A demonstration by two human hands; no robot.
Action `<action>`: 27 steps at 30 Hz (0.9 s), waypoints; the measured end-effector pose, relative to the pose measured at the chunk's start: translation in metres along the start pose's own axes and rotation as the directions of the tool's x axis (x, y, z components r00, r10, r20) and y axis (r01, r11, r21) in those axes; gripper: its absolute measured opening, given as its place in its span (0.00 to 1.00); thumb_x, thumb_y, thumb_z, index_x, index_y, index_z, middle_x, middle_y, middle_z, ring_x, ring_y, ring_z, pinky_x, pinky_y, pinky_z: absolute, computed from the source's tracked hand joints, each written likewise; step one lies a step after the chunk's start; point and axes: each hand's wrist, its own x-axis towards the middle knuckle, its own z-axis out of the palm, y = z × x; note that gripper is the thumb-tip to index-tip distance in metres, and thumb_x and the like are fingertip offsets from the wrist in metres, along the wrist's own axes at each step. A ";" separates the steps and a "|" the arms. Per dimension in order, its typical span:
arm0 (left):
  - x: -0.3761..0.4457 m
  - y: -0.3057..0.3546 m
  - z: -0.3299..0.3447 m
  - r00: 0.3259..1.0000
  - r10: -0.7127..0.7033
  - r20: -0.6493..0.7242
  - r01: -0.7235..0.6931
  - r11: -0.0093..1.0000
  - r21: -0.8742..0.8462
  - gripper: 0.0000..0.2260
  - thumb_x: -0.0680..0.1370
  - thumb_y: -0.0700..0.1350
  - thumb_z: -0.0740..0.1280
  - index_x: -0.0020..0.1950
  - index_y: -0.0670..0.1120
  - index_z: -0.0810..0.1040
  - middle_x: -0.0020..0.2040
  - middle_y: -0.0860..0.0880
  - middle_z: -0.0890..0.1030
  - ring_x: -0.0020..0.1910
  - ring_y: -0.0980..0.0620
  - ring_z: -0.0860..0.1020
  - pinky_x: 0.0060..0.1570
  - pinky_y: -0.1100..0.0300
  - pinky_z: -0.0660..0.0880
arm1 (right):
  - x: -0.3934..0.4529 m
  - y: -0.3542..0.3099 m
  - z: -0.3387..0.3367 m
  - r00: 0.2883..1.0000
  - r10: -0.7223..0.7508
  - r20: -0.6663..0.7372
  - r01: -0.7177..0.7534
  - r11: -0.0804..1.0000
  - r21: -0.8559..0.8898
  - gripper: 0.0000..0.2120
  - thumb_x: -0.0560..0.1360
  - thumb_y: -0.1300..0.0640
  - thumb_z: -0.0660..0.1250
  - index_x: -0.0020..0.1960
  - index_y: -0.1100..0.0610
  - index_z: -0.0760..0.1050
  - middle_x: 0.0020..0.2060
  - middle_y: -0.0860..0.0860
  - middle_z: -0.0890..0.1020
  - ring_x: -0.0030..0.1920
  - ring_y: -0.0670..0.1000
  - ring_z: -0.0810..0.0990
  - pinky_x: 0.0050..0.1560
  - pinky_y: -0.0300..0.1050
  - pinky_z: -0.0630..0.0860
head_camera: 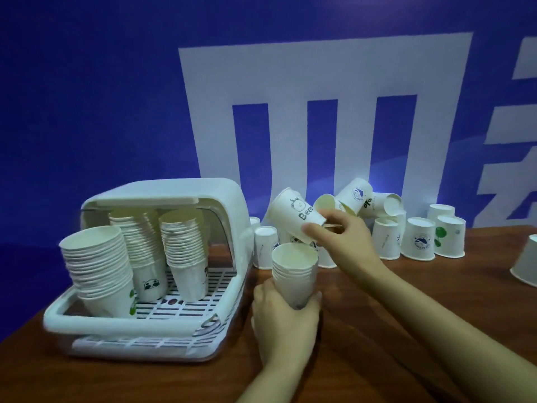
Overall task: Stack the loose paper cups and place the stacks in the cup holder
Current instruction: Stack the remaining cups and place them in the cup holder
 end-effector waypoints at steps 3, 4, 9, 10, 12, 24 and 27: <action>0.021 0.009 -0.034 0.998 0.015 -0.060 -0.016 1.000 -0.027 0.25 0.63 0.59 0.78 0.55 0.53 0.76 0.52 0.56 0.74 0.58 0.46 0.79 0.60 0.44 0.77 | -0.018 -0.003 -0.014 0.992 -0.053 0.116 0.060 0.996 -0.062 0.17 0.70 0.56 0.79 0.56 0.48 0.78 0.42 0.47 0.86 0.39 0.43 0.83 0.41 0.38 0.79; 0.026 0.005 -0.035 0.996 0.009 -0.089 -0.009 1.000 0.001 0.25 0.63 0.60 0.78 0.56 0.53 0.77 0.53 0.55 0.74 0.58 0.45 0.79 0.60 0.44 0.76 | -0.018 -0.003 -0.016 0.991 -0.069 0.113 0.079 0.993 -0.092 0.19 0.69 0.57 0.80 0.56 0.49 0.77 0.42 0.46 0.86 0.39 0.41 0.82 0.40 0.35 0.76; 0.021 0.005 -0.030 0.999 0.025 -0.040 -0.025 1.000 -0.010 0.27 0.63 0.64 0.77 0.57 0.55 0.77 0.53 0.57 0.75 0.58 0.47 0.79 0.61 0.44 0.76 | -0.021 -0.012 -0.015 0.970 -0.090 0.224 0.112 0.990 -0.085 0.15 0.71 0.49 0.80 0.57 0.44 0.82 0.49 0.44 0.87 0.53 0.41 0.83 0.52 0.44 0.79; 0.023 0.004 -0.032 0.999 0.004 -0.040 -0.004 1.000 -0.020 0.27 0.63 0.64 0.77 0.56 0.55 0.77 0.52 0.57 0.74 0.58 0.47 0.79 0.61 0.44 0.76 | -0.022 -0.010 -0.014 0.960 -0.104 0.258 0.143 0.980 -0.135 0.12 0.72 0.45 0.78 0.54 0.46 0.84 0.47 0.47 0.87 0.52 0.45 0.84 0.54 0.50 0.80; 0.021 0.004 -0.033 0.999 -0.002 -0.044 0.002 1.000 -0.017 0.26 0.64 0.64 0.78 0.56 0.55 0.77 0.52 0.56 0.75 0.58 0.46 0.80 0.61 0.44 0.76 | -0.023 -0.008 -0.012 0.945 -0.118 0.304 0.195 0.951 -0.239 0.18 0.69 0.34 0.72 0.49 0.45 0.85 0.46 0.52 0.85 0.54 0.52 0.80 0.58 0.53 0.76; 0.019 0.010 -0.037 1.000 0.001 -0.002 -0.001 1.000 -0.001 0.23 0.65 0.64 0.76 0.54 0.56 0.77 0.52 0.55 0.76 0.56 0.46 0.79 0.61 0.44 0.75 | -0.026 -0.022 -0.018 0.923 -0.025 0.384 0.131 0.958 -0.255 0.39 0.74 0.45 0.75 0.79 0.42 0.59 0.59 0.39 0.75 0.57 0.28 0.72 0.51 0.24 0.69; 0.018 0.010 -0.037 1.000 -0.011 -0.005 0.010 1.000 -0.024 0.25 0.63 0.66 0.75 0.54 0.55 0.78 0.51 0.56 0.77 0.56 0.47 0.80 0.61 0.44 0.76 | -0.026 -0.012 -0.013 0.945 -0.185 0.271 0.267 0.913 -0.309 0.31 0.74 0.36 0.70 0.75 0.43 0.68 0.62 0.43 0.75 0.65 0.41 0.72 0.66 0.43 0.68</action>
